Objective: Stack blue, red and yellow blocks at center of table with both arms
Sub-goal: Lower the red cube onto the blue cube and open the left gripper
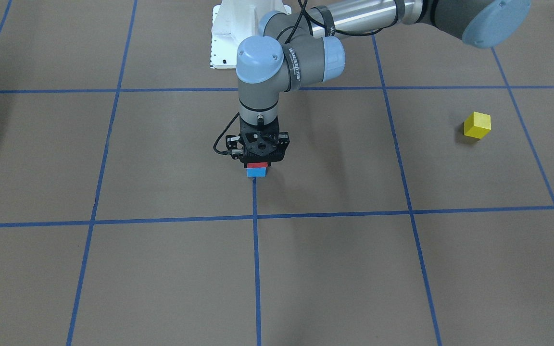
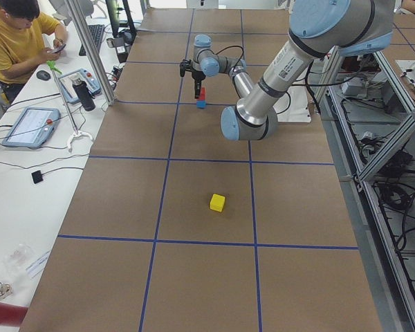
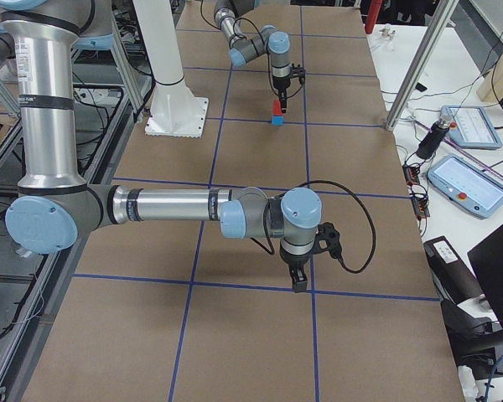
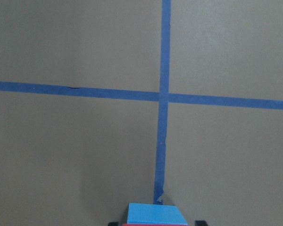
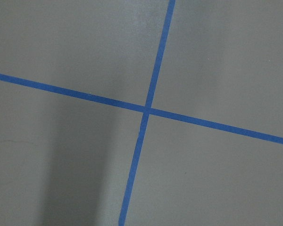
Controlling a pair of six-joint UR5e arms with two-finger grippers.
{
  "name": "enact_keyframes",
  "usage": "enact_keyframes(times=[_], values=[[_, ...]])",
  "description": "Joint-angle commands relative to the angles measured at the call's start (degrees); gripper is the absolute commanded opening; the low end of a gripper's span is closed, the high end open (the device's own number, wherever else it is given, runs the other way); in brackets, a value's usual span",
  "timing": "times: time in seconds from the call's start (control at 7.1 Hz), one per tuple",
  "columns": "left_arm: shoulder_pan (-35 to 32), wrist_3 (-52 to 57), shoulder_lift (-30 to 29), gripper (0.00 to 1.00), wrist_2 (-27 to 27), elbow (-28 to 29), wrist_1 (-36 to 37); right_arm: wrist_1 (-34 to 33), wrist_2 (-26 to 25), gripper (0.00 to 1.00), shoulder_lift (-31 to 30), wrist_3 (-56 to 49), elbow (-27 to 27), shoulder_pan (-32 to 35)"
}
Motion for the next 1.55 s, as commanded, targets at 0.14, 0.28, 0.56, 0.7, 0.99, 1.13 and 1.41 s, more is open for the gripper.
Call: enact_keyframes(times=[0.14,0.28,0.56,0.7,0.99,1.13,1.41], values=[[0.0,0.0,0.2,0.6,0.0,0.0,-0.1,0.0,0.0,1.0,0.0,-0.1,-0.1,0.0],[0.0,0.0,0.2,0.8,0.0,0.1,-0.4,0.0,0.0,1.0,-0.1,-0.1,-0.1,-0.1],[1.1,-0.1,1.1,1.0,3.1,0.3,-4.2,0.0,0.0,1.0,-0.2,-0.3,-0.1,0.0],[1.0,-0.1,1.1,1.0,3.1,0.2,-4.2,0.0,0.0,1.0,-0.2,-0.3,-0.1,-0.1],[0.7,1.3,1.7,1.0,2.6,-4.9,-2.2,0.0,0.0,1.0,-0.2,-0.2,-0.1,0.0],[0.6,2.5,4.0,1.0,1.8,-11.5,3.0,0.0,0.0,1.0,-0.2,0.0,0.0,0.0],[-2.8,12.1,14.1,1.0,-1.0,-29.4,13.1,0.0,0.0,1.0,-0.2,0.2,0.3,-0.1]])
